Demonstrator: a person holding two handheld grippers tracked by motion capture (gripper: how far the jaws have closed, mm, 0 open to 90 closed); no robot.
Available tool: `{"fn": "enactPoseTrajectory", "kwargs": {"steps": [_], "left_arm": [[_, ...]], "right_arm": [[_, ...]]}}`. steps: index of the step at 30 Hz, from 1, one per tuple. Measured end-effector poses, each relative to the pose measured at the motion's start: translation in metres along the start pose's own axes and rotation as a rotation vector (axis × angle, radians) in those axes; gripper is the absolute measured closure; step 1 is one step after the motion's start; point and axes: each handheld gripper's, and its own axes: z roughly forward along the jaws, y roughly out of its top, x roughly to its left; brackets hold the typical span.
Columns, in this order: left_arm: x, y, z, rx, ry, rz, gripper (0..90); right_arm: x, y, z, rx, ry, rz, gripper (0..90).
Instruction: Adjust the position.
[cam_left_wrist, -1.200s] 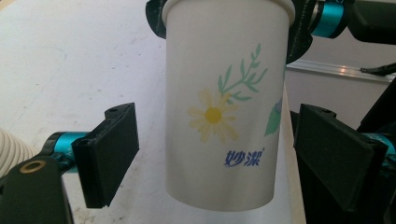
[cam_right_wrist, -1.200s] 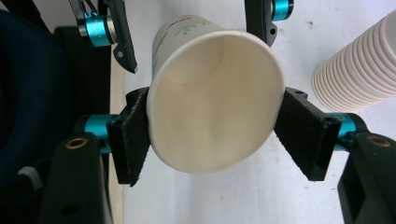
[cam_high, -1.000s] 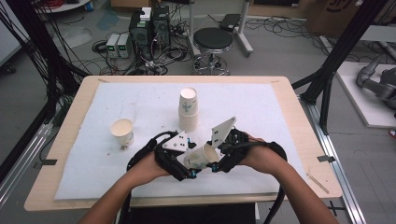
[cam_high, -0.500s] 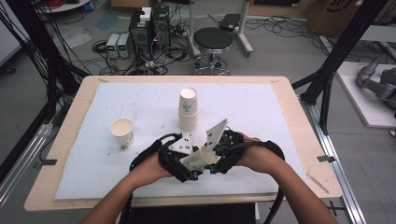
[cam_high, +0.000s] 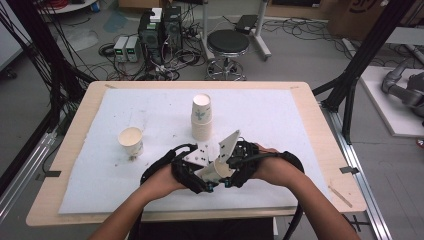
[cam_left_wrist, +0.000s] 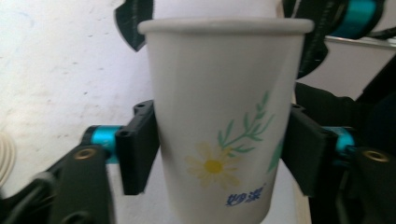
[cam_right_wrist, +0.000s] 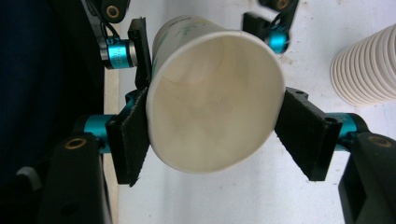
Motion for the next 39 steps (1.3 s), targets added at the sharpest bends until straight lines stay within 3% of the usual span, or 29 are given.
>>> {"fn": "enactPoseTrajectory", "kwargs": {"steps": [4, 9, 10, 14, 20, 23, 26, 32, 39], "left_arm": [[0.0, -0.001, 0.001, -0.007, -0.009, -0.007, 34.8], [-0.001, -0.005, 0.0, -0.044, -0.017, -0.025, 35.9], [-0.001, -0.006, 0.0, -0.047, -0.016, -0.029, 36.0], [0.001, -0.016, 0.0, -0.083, -0.013, -0.056, 36.0], [0.004, -0.035, -0.004, -0.183, 0.028, -0.145, 33.7], [0.006, -0.044, -0.006, -0.218, 0.037, -0.18, 33.6], [0.007, -0.049, -0.01, -0.242, 0.054, -0.19, 33.4], [0.01, -0.06, -0.018, -0.293, 0.14, -0.216, 32.7], [0.011, -0.072, -0.028, -0.349, 0.226, -0.221, 32.7]], "right_arm": [[0.0, -0.001, 0.001, -0.004, 0.009, -0.004, 30.9], [-0.001, -0.006, 0.0, -0.058, 0.024, 0.03, 30.2], [-0.003, -0.008, 0.0, -0.089, 0.026, 0.028, 29.1], [-0.004, -0.018, -0.004, -0.22, 0.046, 0.124, 23.0], [-0.007, -0.041, -0.017, -0.39, 0.029, 0.233, 22.0], [-0.009, -0.054, -0.019, -0.405, 0.001, 0.269, 22.0], [-0.009, -0.069, -0.019, -0.426, -0.024, 0.318, 22.0], [-0.004, -0.096, -0.016, -0.491, -0.088, 0.378, 22.1], [0.003, -0.124, -0.013, -0.516, -0.204, 0.443, 22.1]]}}
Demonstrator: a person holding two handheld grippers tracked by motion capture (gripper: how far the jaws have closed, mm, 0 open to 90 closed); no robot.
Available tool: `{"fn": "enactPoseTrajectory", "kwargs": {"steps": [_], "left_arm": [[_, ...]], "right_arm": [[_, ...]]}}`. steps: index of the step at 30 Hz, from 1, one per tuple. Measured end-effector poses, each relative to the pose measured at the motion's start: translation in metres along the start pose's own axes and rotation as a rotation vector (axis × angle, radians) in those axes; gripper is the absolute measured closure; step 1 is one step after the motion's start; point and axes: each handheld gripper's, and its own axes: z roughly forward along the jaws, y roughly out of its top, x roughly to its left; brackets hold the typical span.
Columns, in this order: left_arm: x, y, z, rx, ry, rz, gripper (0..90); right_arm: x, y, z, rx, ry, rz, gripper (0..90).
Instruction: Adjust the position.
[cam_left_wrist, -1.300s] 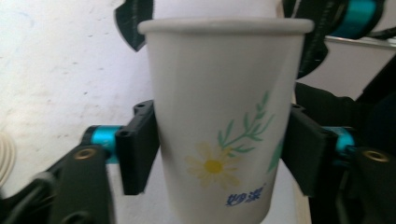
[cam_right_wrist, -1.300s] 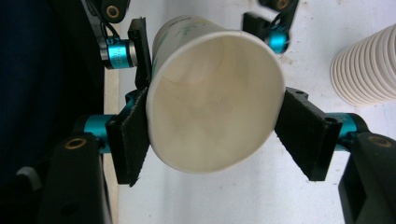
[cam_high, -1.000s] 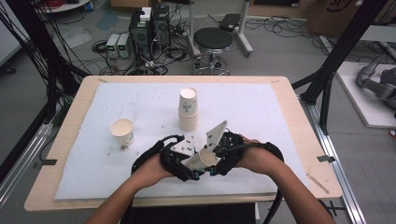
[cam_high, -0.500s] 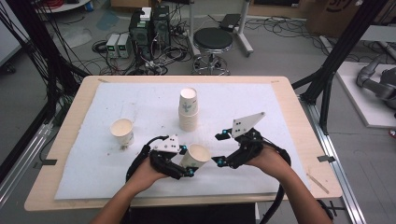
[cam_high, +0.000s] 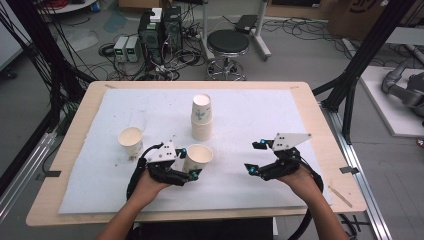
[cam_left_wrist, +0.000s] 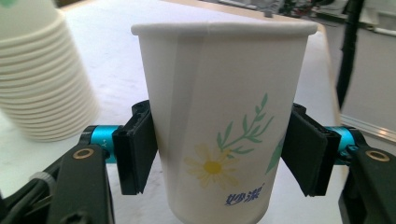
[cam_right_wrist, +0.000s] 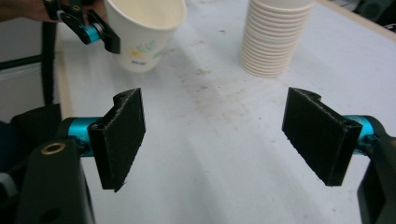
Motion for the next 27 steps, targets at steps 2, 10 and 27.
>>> {"fn": "enactPoseTrajectory", "kwargs": {"steps": [2, 10, 27], "left_arm": [[0.002, -0.003, -0.005, -0.036, 0.023, -0.009, 32.5], [0.009, -0.013, -0.019, -0.184, 0.062, -0.058, 31.6], [0.016, -0.014, -0.037, -0.319, 0.177, 0.001, 30.8]], "right_arm": [[-0.002, -0.008, -0.003, -0.021, -0.033, 0.011, 22.1], [-0.012, -0.038, -0.014, -0.077, -0.149, 0.113, 22.2], [-0.015, -0.054, -0.025, -0.119, -0.23, 0.151, 22.2]]}}
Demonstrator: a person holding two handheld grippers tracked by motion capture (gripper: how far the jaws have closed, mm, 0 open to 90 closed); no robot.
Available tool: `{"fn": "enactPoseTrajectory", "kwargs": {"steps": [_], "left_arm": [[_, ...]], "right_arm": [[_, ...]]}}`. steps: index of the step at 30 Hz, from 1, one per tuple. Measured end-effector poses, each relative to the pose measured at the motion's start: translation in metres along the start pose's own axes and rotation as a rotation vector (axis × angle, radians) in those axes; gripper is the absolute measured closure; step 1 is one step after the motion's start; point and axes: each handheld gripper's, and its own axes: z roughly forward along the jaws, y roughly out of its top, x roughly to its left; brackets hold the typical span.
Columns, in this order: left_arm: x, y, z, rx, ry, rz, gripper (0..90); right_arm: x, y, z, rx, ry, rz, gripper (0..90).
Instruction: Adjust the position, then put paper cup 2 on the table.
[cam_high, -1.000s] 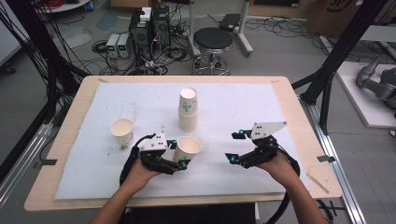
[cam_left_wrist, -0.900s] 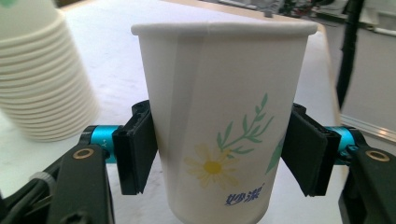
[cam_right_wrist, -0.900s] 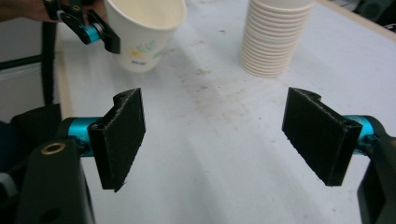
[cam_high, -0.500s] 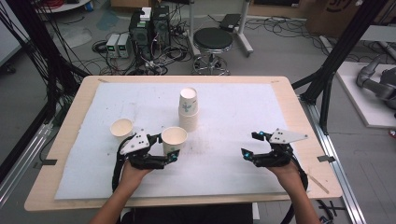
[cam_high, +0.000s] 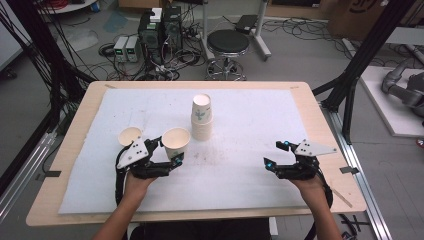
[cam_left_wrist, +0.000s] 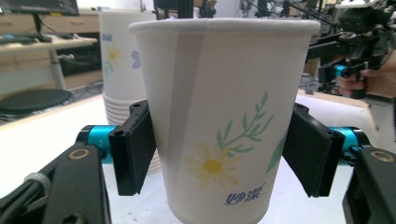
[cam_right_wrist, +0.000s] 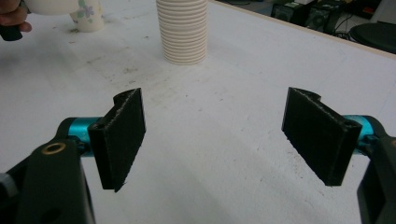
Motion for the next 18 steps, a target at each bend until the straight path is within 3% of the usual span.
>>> {"fn": "enactPoseTrajectory", "kwargs": {"steps": [12, 18], "left_arm": [[-0.004, -0.002, 0.013, 0.012, -0.017, -0.015, 30.5], [-0.003, -0.007, 0.033, 0.041, -0.027, -0.059, 30.4]], "right_arm": [[0.0, -0.001, 0.001, 0.007, 0.001, -0.001, 22.3], [-0.001, 0.0, -0.001, 0.003, -0.005, 0.004, 22.3]]}}
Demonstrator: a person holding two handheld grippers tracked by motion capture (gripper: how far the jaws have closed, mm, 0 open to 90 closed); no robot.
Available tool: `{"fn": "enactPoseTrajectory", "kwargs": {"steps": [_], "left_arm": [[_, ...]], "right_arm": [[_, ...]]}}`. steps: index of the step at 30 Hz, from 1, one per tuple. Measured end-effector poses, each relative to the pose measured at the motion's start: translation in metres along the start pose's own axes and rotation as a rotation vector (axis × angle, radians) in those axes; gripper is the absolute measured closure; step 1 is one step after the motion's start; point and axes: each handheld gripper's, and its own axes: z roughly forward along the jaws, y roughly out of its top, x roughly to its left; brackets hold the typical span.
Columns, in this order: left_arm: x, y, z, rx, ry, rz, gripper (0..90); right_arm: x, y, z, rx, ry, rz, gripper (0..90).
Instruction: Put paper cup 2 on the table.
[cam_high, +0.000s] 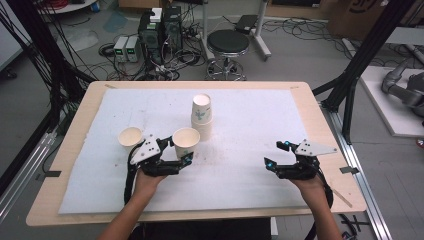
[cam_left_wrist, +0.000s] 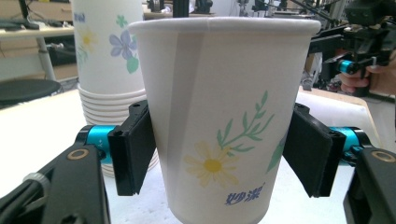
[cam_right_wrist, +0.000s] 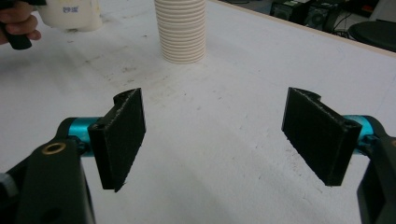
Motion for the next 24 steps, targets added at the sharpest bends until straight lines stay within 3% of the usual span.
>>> {"fn": "enactPoseTrajectory", "kwargs": {"steps": [6, 12, 16, 19, 24], "left_arm": [[-0.003, -0.002, 0.029, 0.038, -0.029, -0.005, 30.5], [-0.007, 0.001, 0.059, 0.096, -0.035, 0.02, 30.6], [-0.011, 0.001, 0.078, 0.142, -0.021, 0.035, 31.3], [-0.012, 0.0, 0.09, 0.214, 0.008, 0.036, 31.5], [-0.015, -0.001, 0.102, 0.261, 0.005, 0.032, 31.7]], "right_arm": [[-0.001, 0.0, 0.001, 0.005, 0.001, -0.009, 22.3], [-0.004, -0.003, -0.005, -0.005, -0.007, 0.004, 22.3], [-0.005, -0.004, -0.007, -0.012, -0.01, 0.002, 22.3], [-0.006, -0.004, -0.009, -0.02, -0.007, 0.008, 22.3], [-0.005, -0.004, -0.009, -0.024, -0.006, 0.002, 22.3]]}}
